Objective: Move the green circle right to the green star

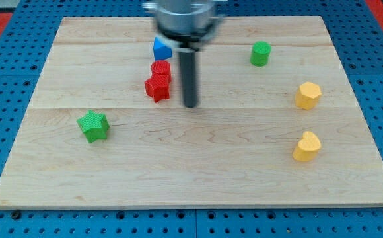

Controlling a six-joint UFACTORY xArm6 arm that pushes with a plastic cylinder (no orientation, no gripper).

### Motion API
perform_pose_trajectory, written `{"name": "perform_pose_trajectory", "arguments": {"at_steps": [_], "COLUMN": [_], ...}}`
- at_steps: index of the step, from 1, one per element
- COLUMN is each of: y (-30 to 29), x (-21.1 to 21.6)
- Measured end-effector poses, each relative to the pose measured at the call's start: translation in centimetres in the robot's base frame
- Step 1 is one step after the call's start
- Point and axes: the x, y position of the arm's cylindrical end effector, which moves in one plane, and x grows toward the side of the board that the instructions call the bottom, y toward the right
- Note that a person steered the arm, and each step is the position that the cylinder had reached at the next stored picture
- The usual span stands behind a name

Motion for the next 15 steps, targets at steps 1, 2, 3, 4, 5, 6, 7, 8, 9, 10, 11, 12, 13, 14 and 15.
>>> {"name": "perform_pose_trajectory", "arguments": {"at_steps": [1,2,3,4,5,6,7,8,9,10,11,12,13,14,15], "y": [9.2,15.5,14.3,7.2,2.1,-1.6,-1.3,1.7,1.1,1.4,3.4,-2.3,-7.0,-9.3,-5.2], "x": [-4.7,-11.2,-13.5,-14.1,-11.4,-8.5,-4.8,-4.3,-0.6,2.1,4.7,4.4,3.4,3.4,3.3]}}
